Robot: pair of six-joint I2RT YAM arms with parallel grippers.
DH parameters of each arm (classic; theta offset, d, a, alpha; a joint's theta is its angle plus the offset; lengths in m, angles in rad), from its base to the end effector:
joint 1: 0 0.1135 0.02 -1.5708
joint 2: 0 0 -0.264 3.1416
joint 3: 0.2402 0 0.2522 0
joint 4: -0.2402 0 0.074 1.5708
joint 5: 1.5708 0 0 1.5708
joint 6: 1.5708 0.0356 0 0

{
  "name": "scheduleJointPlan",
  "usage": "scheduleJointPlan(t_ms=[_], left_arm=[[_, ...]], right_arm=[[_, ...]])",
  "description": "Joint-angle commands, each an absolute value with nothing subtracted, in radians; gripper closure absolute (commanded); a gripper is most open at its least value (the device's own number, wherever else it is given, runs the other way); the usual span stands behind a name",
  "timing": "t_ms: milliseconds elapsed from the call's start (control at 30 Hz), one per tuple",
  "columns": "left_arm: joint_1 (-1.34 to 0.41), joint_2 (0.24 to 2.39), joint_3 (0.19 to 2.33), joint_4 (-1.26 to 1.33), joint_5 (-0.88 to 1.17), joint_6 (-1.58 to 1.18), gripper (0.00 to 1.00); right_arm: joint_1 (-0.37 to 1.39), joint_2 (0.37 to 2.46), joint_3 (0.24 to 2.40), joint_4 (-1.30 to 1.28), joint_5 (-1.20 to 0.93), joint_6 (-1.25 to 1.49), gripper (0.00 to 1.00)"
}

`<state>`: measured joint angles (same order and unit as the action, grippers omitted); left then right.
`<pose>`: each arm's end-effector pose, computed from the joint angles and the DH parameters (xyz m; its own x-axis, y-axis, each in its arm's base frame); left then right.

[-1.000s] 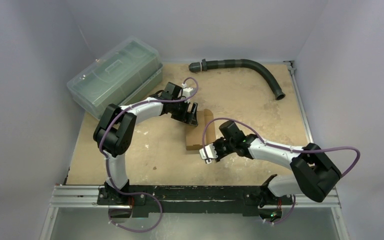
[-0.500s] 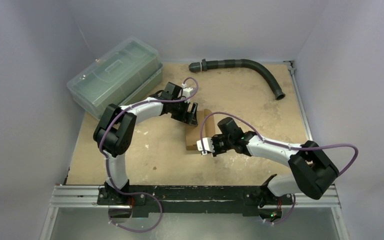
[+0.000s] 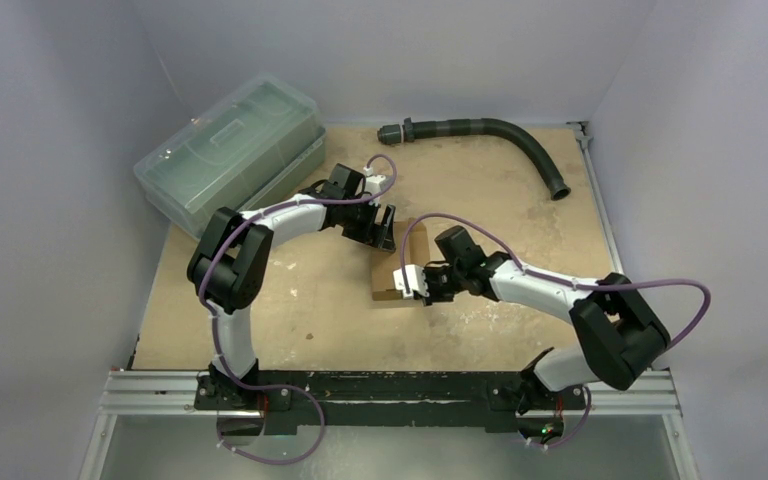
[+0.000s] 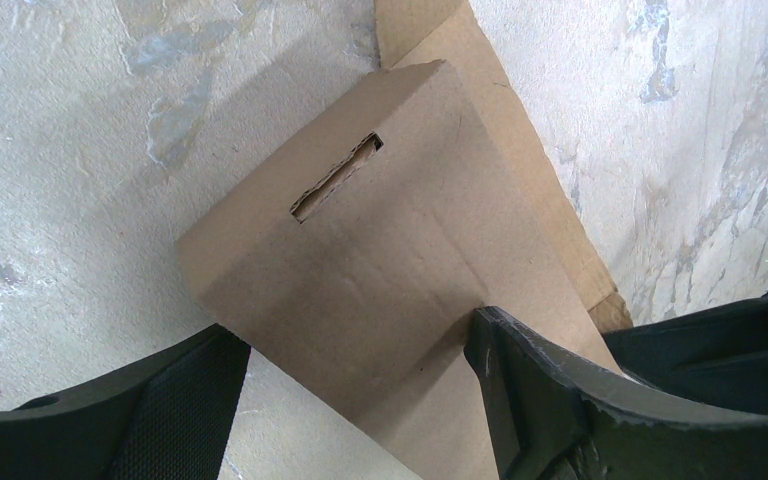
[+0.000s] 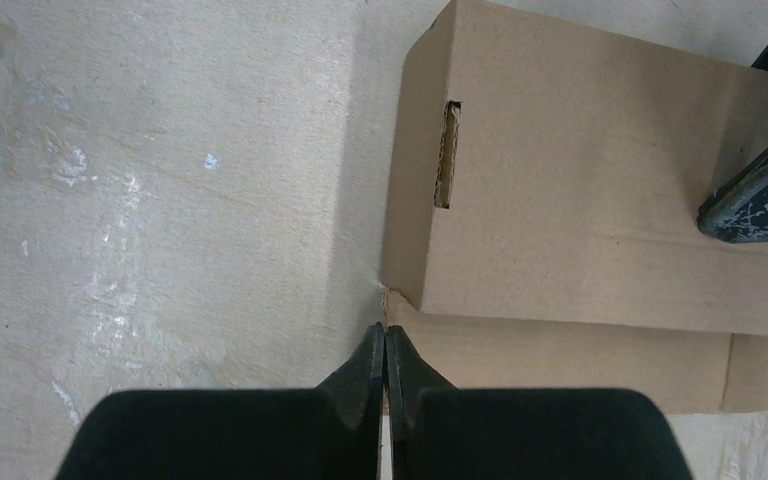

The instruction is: Fold the paper box

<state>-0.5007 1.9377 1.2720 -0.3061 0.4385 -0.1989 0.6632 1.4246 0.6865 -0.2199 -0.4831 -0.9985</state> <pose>0.3474 -0.2073 0.1681 -0.8376 0.2544 -0.4834 0.4888 0.7443 -0.4552 0.1977 0.1754 0.1679 0.2862 -0.7211 -0.6309 -0.9512 -0.1345 -0.2777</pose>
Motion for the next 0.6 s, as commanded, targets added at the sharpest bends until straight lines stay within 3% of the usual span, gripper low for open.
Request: scheduleJointPlan(t_ms=[0,567], left_arm=[[-0.501,2.002,1.252,-0.396,0.349,-0.138,0.22],[-0.500,2.006,1.255,-0.400,0.356,-0.138,0.22]], right_arm=[[0.638,1.442,0.721,-0.272,-0.497,-0.999,1.00],[0.600,1.502,0.775,-0.281,-0.547,-0.870,1.00]])
